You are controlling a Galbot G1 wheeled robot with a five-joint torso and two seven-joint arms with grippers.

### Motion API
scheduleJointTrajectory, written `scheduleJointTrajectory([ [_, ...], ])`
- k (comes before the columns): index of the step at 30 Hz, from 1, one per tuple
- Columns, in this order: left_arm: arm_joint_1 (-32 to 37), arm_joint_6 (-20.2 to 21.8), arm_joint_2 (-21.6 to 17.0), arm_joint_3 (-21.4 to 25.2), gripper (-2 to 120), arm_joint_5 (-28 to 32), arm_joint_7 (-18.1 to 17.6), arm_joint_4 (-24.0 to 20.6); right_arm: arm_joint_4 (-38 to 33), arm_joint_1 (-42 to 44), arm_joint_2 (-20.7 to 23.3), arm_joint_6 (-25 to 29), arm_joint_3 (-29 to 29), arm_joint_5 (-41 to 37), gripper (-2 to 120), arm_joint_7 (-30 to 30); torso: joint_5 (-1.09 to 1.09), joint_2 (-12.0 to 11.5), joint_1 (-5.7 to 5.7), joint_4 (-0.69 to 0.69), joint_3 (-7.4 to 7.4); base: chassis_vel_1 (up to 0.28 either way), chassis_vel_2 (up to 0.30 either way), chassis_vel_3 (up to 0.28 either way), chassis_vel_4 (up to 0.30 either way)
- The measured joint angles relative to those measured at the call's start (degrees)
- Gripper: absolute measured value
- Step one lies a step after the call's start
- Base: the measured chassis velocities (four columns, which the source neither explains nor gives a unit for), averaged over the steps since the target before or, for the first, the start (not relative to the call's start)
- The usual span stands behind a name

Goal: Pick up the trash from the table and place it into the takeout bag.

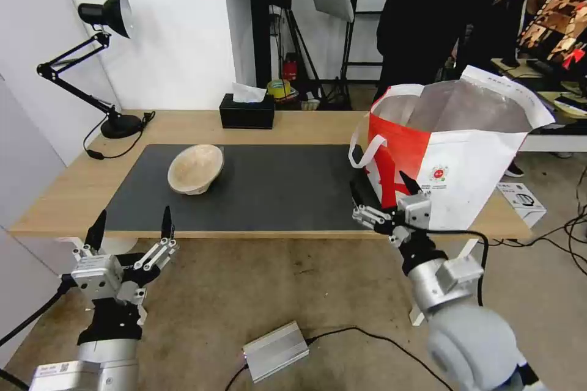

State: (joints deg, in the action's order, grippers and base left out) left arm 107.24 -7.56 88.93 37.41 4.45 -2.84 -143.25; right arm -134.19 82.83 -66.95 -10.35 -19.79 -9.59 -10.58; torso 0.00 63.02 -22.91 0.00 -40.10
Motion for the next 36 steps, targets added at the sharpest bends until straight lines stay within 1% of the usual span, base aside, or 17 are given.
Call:
scheduleJointTrajectory([
  [2,0.11,-0.23,0.15,-0.16,100,-0.21,0.06,0.00,-0.13,1.62,-1.41,0.72,-1.01,2.33,100,0.59,0.00,0.00,0.00,0.00,0.00,0.000,0.000,0.000,0.000],
  [3,0.11,-0.23,0.15,-0.16,100,-0.21,0.06,0.00,-0.13,1.62,-1.41,0.72,-1.01,2.33,100,0.59,0.00,0.00,0.00,0.00,0.00,0.000,0.000,0.000,0.000],
  [7,0.27,-0.37,0.27,-0.29,100,-0.65,0.09,0.00,-0.13,4.57,-3.85,2.88,-2.48,7.40,100,1.37,0.00,0.00,0.00,0.00,0.00,0.000,0.000,0.000,0.000],
  [12,0.38,-0.47,0.11,-0.29,100,-0.69,0.12,0.00,-0.63,6.69,-5.98,3.33,-2.61,9.08,100,1.40,0.00,0.00,0.00,0.00,0.00,0.000,0.000,0.000,0.000],
  [23,-1.00,-0.67,-0.65,-0.07,100,0.08,0.19,0.65,-2.90,11.26,-7.85,3.96,-3.90,9.93,100,1.16,0.00,0.00,-0.01,0.00,-0.01,0.000,0.000,0.000,0.000],
  [28,-2.17,-0.39,-2.07,0.16,100,1.05,0.19,1.19,-3.74,12.71,-8.36,4.21,-4.49,10.08,100,1.07,0.00,0.00,-0.01,0.00,-0.01,0.000,0.000,0.000,0.000],
  [32,-3.79,0.43,-5.10,0.65,100,2.54,0.11,2.33,-4.10,13.56,-8.74,4.49,-5.48,10.26,100,1.04,0.00,0.00,-0.01,0.00,-0.01,0.000,0.000,0.000,0.000],
  [34,-4.12,0.70,-5.69,0.68,100,2.88,0.04,2.48,-4.12,13.69,-8.74,4.54,-5.65,10.26,100,1.04,0.00,0.00,-0.01,0.00,-0.01,0.000,0.000,0.000,0.000],
  [36,-5.47,1.74,-7.53,0.57,100,4.21,-0.78,2.97,-4.14,13.92,-8.65,4.66,-6.21,10.26,100,1.03,0.00,0.00,-0.01,0.00,-0.01,0.000,0.000,0.000,0.000],
])
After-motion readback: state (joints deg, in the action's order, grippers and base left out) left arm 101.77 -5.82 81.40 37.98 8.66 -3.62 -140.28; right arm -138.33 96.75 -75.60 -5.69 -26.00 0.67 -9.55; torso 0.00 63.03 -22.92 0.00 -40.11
